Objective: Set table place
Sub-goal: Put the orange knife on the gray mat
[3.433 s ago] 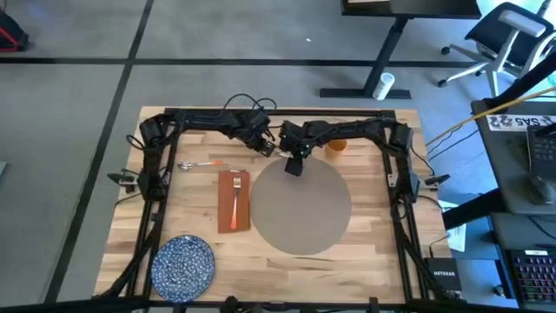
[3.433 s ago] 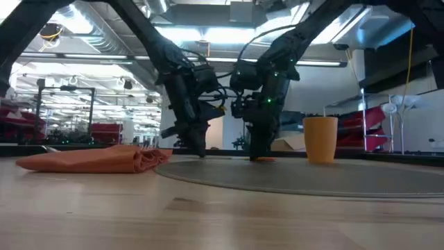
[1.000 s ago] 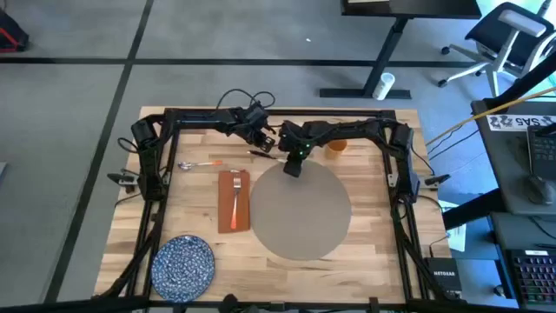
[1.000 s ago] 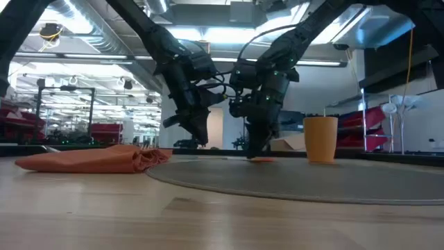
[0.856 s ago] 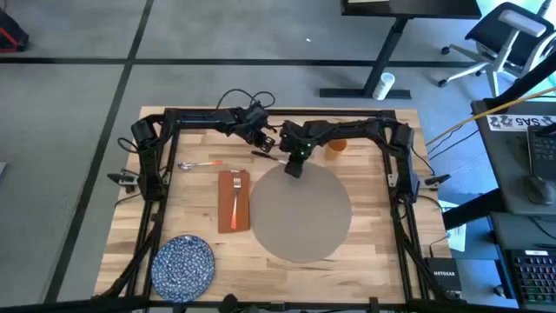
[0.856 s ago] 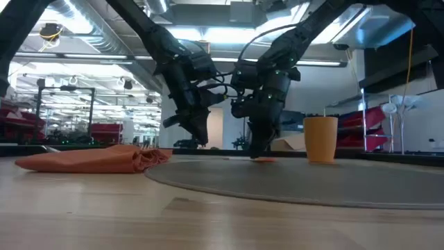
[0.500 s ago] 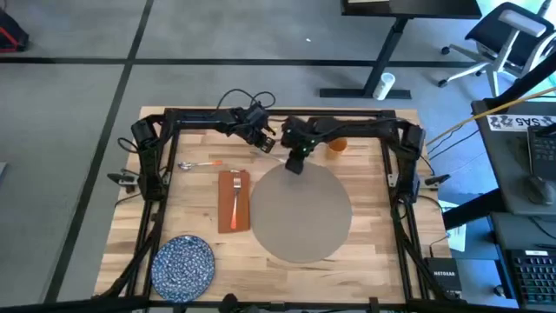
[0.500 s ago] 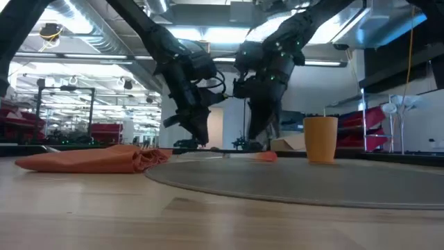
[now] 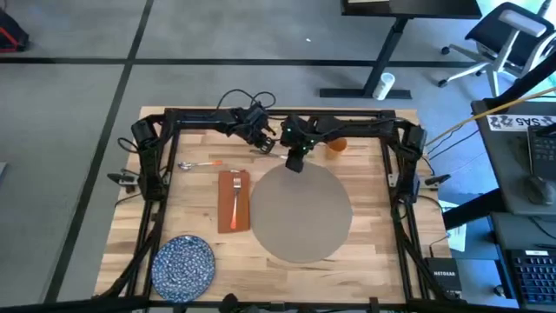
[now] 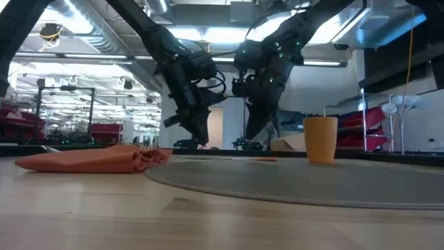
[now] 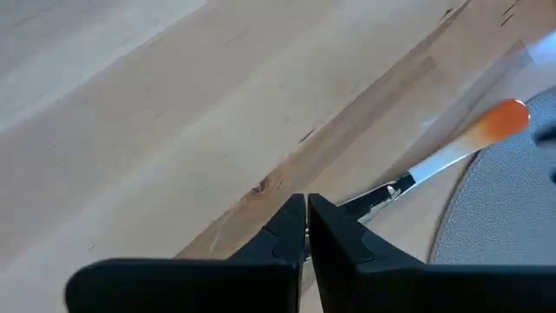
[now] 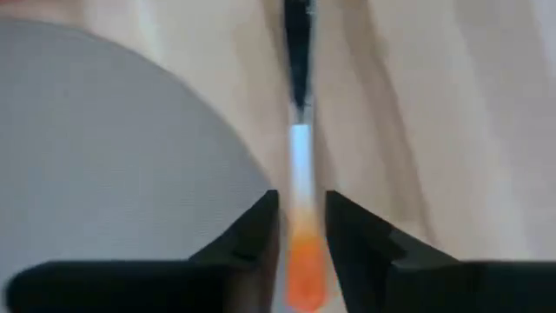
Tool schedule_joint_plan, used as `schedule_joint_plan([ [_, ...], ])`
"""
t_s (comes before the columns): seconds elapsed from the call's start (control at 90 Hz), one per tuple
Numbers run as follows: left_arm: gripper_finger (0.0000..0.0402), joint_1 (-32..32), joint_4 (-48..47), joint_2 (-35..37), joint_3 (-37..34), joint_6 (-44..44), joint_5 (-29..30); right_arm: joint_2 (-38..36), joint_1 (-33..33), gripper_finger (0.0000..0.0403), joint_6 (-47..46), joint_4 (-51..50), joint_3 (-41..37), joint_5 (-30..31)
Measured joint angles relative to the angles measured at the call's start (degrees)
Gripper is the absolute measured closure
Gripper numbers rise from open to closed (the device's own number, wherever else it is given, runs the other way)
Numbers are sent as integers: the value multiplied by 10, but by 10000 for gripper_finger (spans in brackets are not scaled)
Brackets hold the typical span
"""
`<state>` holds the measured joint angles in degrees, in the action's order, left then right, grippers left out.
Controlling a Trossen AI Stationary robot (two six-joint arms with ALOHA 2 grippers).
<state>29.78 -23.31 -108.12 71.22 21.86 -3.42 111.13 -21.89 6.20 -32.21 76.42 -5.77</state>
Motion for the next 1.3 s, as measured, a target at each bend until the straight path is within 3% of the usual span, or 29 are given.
schedule_joint_plan([
  [0.211, 402, -19, -14, 0, 0, -13, -3, 32, 1, 268, -15, -13, 0, -11],
  [0.789, 402, -35, -24, 0, -24, -13, 3, 59, 1, 271, -16, -4, 1, -14],
  [0.9, 402, -35, -13, 0, -24, -10, 3, 60, 0, 295, -15, -1, 1, -13],
  [1.078, 402, -35, -11, 0, -24, -10, 3, 60, -1, 390, -14, 3, 2, -14],
  [1.3, 402, -35, -12, 0, -24, -9, 3, 60, -12, 401, -30, 2, 1, -30],
])
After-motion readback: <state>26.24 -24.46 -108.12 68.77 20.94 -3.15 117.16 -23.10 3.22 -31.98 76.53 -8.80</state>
